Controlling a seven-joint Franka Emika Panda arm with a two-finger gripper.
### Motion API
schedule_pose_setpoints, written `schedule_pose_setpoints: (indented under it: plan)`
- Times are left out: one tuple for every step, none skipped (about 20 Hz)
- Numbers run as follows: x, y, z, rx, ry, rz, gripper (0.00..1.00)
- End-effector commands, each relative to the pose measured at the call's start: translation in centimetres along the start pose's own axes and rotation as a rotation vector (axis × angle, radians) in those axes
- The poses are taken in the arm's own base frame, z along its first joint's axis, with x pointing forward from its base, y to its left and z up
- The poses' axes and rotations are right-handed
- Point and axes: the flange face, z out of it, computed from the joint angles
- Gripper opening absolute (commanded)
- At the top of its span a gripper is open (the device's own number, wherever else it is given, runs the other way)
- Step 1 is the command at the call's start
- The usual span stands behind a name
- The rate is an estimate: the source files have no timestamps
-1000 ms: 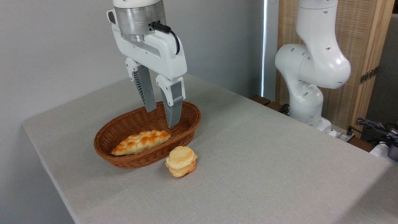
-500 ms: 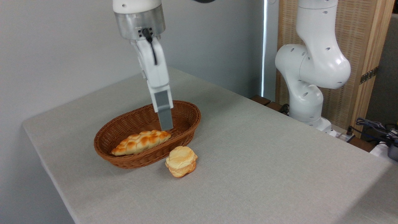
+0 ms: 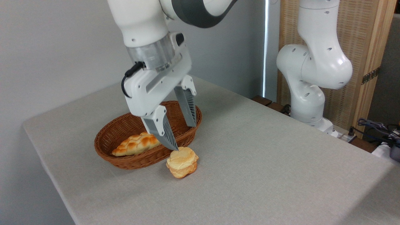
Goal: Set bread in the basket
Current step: 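Move the gripper over the round bun and lower it around the bun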
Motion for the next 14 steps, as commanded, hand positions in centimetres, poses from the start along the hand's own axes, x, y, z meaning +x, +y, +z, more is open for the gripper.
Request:
schedule_pose_setpoints:
  plan:
    - [0.5,-0.1,2.1,0.016,-0.044,0.095,1.0]
    - [1.2,-0.6,2.6,0.024,-0.051,0.112,1.0]
    - [1.9,-0.9,3.2,0.022,-0.053,0.124,1.0]
    - [2.1,-0.9,3.7,0.014,-0.05,0.126,1.0]
    - [2.1,-0.8,4.1,0.007,-0.047,0.127,1.0]
    - [2.2,-0.8,4.2,0.004,-0.046,0.128,1.0]
    - [2.3,-0.8,4.4,0.0,-0.044,0.13,1.0]
    - [2.3,-0.7,4.8,-0.008,-0.043,0.132,1.0]
    - [2.2,-0.8,4.9,-0.014,-0.061,0.137,1.0]
    - [2.1,-0.7,5.3,-0.03,-0.08,0.148,1.0]
    - [2.2,-0.7,5.7,-0.041,-0.092,0.156,1.0]
    - [2.5,-0.7,6.4,-0.047,-0.09,0.162,1.0]
    - [3.0,-0.8,7.4,-0.053,-0.089,0.172,1.0]
    - [3.3,-0.9,7.9,-0.046,-0.092,0.178,1.0]
